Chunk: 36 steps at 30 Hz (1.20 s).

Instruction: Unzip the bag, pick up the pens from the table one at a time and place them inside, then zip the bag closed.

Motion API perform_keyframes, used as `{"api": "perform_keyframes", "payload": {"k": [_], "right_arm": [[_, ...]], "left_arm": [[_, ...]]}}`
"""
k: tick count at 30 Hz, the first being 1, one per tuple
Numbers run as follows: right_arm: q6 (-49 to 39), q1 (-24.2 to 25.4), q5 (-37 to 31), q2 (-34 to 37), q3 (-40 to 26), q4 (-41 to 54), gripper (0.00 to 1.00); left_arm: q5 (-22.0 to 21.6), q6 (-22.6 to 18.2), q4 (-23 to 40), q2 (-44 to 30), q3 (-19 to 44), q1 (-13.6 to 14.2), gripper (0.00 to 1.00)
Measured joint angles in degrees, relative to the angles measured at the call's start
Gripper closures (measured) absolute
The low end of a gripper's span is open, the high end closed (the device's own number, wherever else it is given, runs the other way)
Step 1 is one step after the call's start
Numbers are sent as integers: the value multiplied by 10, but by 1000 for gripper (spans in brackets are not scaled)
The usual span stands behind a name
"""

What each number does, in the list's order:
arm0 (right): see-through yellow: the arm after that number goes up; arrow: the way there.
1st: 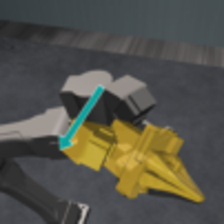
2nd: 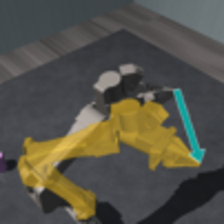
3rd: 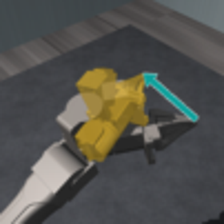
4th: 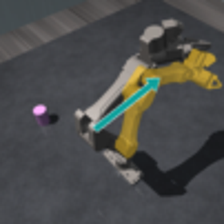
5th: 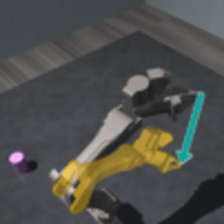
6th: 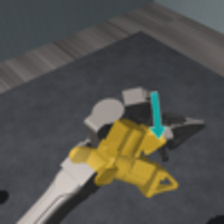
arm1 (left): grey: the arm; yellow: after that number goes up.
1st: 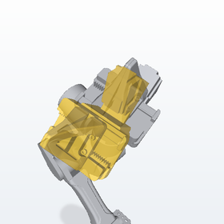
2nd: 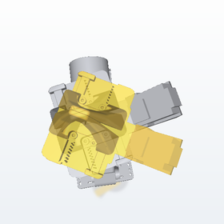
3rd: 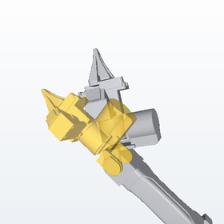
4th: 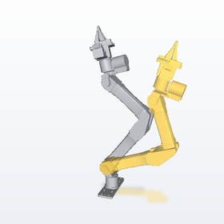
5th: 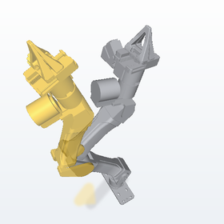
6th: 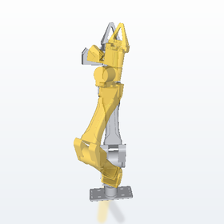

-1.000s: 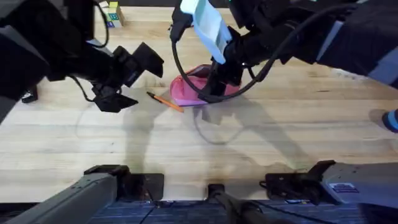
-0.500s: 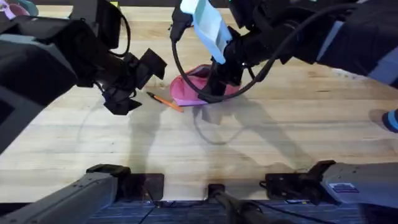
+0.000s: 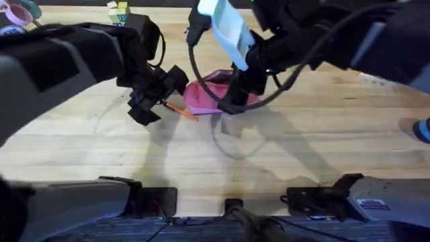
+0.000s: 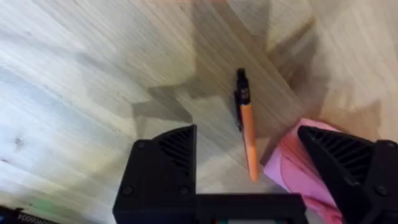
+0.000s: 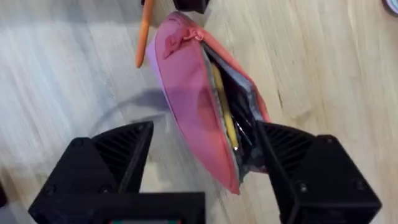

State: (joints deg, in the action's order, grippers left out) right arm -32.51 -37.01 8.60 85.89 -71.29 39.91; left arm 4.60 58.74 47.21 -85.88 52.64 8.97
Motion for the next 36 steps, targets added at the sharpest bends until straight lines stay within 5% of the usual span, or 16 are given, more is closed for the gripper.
{"api": "perform_keyframes", "payload": {"k": [13, 25, 31, 36], "right_arm": [[4, 0, 0, -75, 0, 17, 4], [4, 0, 0, -75, 0, 20, 3], [5, 0, 0, -75, 0, 20, 3], [13, 0, 0, -75, 0, 22, 3]], "left_arm": [[-11, 16, -1, -40, 10, 1, 23], [-43, 17, 22, -47, 10, 5, 705], [-40, 17, 15, -47, 11, 5, 923], [-40, 17, 16, -47, 11, 5, 946]]}}
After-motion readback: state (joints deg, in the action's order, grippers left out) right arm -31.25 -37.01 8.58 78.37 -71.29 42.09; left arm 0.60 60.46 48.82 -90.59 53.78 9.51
